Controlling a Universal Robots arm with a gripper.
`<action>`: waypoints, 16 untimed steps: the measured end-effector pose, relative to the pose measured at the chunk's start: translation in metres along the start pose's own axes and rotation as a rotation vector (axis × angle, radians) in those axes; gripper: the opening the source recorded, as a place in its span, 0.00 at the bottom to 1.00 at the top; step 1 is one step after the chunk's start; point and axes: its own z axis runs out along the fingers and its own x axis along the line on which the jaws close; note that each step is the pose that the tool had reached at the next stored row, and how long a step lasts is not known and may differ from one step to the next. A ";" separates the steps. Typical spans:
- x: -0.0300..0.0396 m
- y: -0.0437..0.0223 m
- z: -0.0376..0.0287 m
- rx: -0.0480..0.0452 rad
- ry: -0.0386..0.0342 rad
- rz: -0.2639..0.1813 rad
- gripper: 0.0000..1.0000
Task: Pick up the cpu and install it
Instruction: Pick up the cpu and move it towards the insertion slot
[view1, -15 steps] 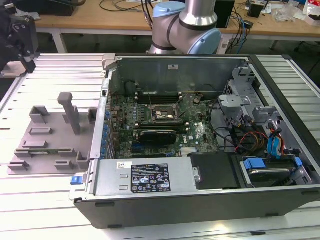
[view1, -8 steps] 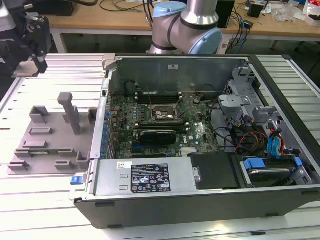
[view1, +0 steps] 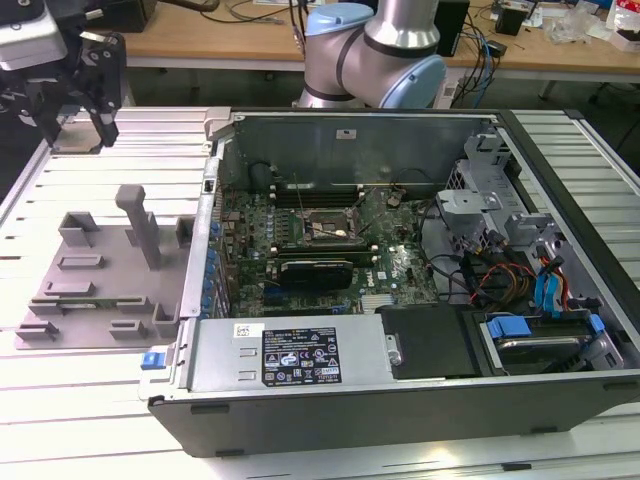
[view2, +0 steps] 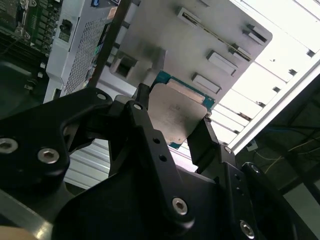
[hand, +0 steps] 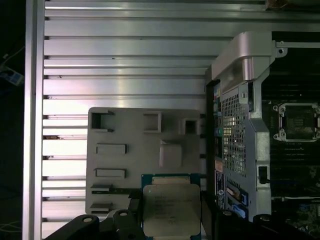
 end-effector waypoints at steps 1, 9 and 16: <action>-0.0023 0.0000 0.0000 0.0000 0.0001 0.000 0.55; -0.0271 0.0002 0.0008 0.0000 0.0000 0.000 0.55; -0.0461 0.0003 0.0013 0.0000 0.0001 0.000 0.55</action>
